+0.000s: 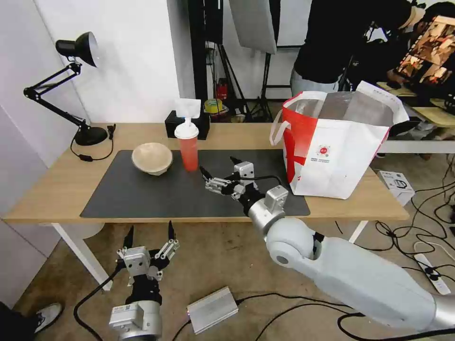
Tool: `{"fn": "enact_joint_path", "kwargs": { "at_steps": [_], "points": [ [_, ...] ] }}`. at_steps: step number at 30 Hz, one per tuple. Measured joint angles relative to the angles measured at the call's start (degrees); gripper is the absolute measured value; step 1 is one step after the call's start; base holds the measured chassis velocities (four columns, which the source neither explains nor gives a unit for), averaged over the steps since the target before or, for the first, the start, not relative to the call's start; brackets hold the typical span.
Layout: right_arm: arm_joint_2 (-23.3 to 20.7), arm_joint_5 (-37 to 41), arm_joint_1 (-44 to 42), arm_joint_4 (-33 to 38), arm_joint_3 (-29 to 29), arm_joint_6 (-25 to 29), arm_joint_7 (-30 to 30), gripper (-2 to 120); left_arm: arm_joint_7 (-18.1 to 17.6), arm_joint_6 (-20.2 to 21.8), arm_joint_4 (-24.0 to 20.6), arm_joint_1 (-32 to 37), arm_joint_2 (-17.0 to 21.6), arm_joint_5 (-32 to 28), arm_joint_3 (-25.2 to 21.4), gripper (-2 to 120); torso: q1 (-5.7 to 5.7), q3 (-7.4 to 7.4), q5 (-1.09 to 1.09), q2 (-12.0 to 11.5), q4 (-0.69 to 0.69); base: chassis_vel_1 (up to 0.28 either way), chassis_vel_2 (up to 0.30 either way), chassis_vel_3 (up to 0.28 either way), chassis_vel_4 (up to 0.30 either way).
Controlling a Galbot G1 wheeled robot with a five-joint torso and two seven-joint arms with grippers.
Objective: Pick up the trash from the table and place it into the takeout bag.
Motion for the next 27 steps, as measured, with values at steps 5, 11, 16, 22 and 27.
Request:
{"fn": "enact_joint_path", "kwargs": {
  "at_steps": [5,11,16,22,27],
  "points": [
    [1.86,1.32,1.36,-1.85,-0.58,-1.05,0.4,100,-0.03,0.0,0.18,-0.12,0.0,0.01,-0.06,98,0.0,0.0,0.0,0.0,0.0,0.0,0.0,0.0,0.0],
    [4.06,3.08,2.8,-3.96,-1.53,-1.49,0.91,100,-0.09,0.0,0.44,-0.16,0.05,0.01,-0.12,98,0.0,0.0,0.0,0.0,0.0,0.0,0.0,0.0,0.0],
    [5.72,3.83,4.52,-5.82,-2.29,-2.44,1.52,100,-0.12,-0.01,0.63,-0.33,0.05,0.01,-0.1,98,0.0,0.0,0.0,0.0,0.0,0.0,0.0,0.0,0.0],
    [6.96,4.49,5.65,-7.52,-2.61,-2.66,1.62,100,-0.16,-0.05,0.99,-0.67,0.18,0.0,-0.08,98,0.0,0.0,0.0,0.0,0.0,0.0,0.0,0.0,0.0],
    [8.0,4.48,6.75,-8.99,-2.96,-3.38,1.83,100,-0.18,-0.05,1.2,-0.93,0.39,-0.07,-0.02,98,0.0,0.0,0.0,0.0,0.0,0.0,0.0,0.0,0.0]
  ]
}}
